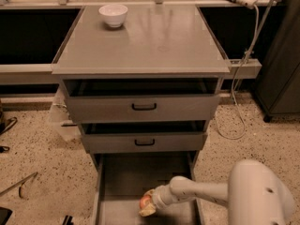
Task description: Pick apple from bottom drawer and place on counter
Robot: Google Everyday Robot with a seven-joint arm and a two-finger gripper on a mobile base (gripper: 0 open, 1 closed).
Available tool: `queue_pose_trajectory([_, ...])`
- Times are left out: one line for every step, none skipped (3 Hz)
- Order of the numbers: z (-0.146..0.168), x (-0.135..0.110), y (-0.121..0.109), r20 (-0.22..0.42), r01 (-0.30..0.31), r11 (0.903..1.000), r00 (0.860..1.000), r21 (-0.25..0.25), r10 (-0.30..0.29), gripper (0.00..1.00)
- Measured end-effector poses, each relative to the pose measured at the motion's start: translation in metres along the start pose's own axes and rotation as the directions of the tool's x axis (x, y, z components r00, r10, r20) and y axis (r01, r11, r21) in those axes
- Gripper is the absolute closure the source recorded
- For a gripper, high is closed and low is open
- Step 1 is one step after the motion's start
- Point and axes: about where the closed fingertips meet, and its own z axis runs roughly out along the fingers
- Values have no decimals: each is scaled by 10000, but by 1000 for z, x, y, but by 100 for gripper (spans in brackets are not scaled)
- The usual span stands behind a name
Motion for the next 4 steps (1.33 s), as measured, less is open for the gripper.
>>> queue_pose_trajectory([-73, -43, 28, 1217, 765, 9964, 9900, -353, -717, 100])
queue_pose_trajectory([-172, -81, 56, 2591, 1699, 9841, 9540, -516, -1511, 100])
queue_pose_trajectory([-172, -82, 56, 2593, 1709, 9839, 9537, -517, -1520, 100])
queue_pose_trajectory([-179, -92, 53, 2693, 1847, 9819, 9485, -429, -1667, 100])
